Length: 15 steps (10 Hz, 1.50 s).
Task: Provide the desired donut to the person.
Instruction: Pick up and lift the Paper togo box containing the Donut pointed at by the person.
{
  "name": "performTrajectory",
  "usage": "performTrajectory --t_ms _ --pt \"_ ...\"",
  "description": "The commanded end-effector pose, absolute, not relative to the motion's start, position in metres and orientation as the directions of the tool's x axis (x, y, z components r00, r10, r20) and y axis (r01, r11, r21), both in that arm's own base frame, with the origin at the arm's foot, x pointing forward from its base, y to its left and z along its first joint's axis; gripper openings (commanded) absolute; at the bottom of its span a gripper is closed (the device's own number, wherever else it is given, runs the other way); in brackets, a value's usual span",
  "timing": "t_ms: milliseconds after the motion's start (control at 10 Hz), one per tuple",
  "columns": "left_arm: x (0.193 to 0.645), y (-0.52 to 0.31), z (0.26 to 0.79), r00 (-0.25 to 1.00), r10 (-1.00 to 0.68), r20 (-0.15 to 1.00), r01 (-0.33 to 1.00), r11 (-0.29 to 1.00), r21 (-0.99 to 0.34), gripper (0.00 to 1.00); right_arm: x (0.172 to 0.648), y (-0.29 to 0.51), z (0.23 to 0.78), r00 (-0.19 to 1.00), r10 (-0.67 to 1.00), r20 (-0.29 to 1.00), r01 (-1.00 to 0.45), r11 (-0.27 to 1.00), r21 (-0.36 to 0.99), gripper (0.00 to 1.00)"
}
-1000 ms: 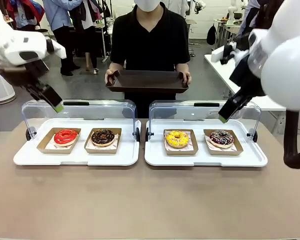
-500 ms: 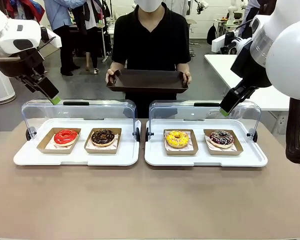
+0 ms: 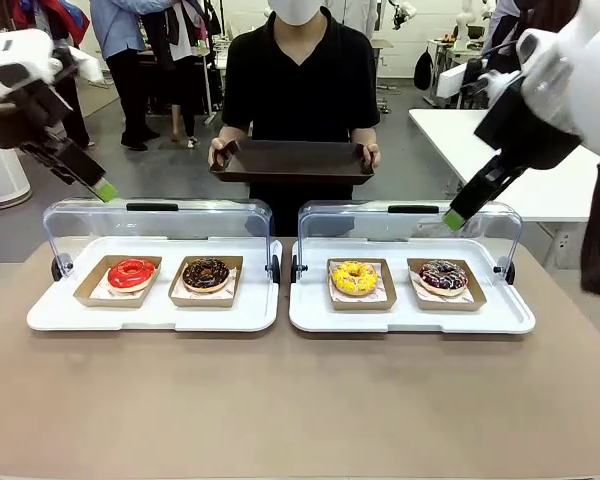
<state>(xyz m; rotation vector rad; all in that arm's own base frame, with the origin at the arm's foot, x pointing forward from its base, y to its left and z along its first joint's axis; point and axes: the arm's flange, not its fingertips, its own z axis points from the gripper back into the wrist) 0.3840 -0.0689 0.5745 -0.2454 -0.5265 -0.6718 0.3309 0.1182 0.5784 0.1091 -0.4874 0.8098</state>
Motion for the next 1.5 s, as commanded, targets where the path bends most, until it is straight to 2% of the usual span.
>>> performTrajectory --t_ms 0,100,300,500,900,1100,1400 --pt "0.403 -0.031 0.581 0.603 -0.565 0.563 0.767 0.604 -0.216 1.0 0.363 0.081 0.59 0.556 0.672 0.489 -0.812 0.566 0.144 1.0" --pt "0.403 -0.016 0.59 0.527 -0.606 0.595 0.833 0.509 -0.219 1.0 0.378 0.059 0.593 0.489 0.685 0.54 -0.868 0.447 0.218 1.0" --pt "0.401 0.016 0.598 0.48 -0.588 0.651 0.872 0.403 -0.279 1.0 0.395 0.019 0.594 0.365 0.669 0.648 -0.928 0.204 0.312 1.0" --pt "0.403 0.052 0.605 0.388 -0.543 0.745 0.92 0.279 -0.277 1.0 0.412 -0.025 0.588 0.328 0.59 0.738 -0.932 0.073 0.356 1.0" --pt "0.408 0.085 0.59 0.295 -0.502 0.813 0.949 0.253 -0.188 1.0 0.431 -0.079 0.564 0.357 0.472 0.806 -0.926 0.066 0.372 1.0" --pt "0.401 0.094 0.581 0.257 -0.492 0.832 0.956 0.257 -0.143 1.0 0.428 -0.096 0.559 0.357 0.392 0.848 -0.934 0.131 0.333 1.0" --pt "0.398 0.108 0.573 0.296 -0.481 0.825 0.937 0.314 -0.153 1.0 0.418 -0.114 0.558 0.371 0.318 0.873 -0.921 0.247 0.302 1.0"
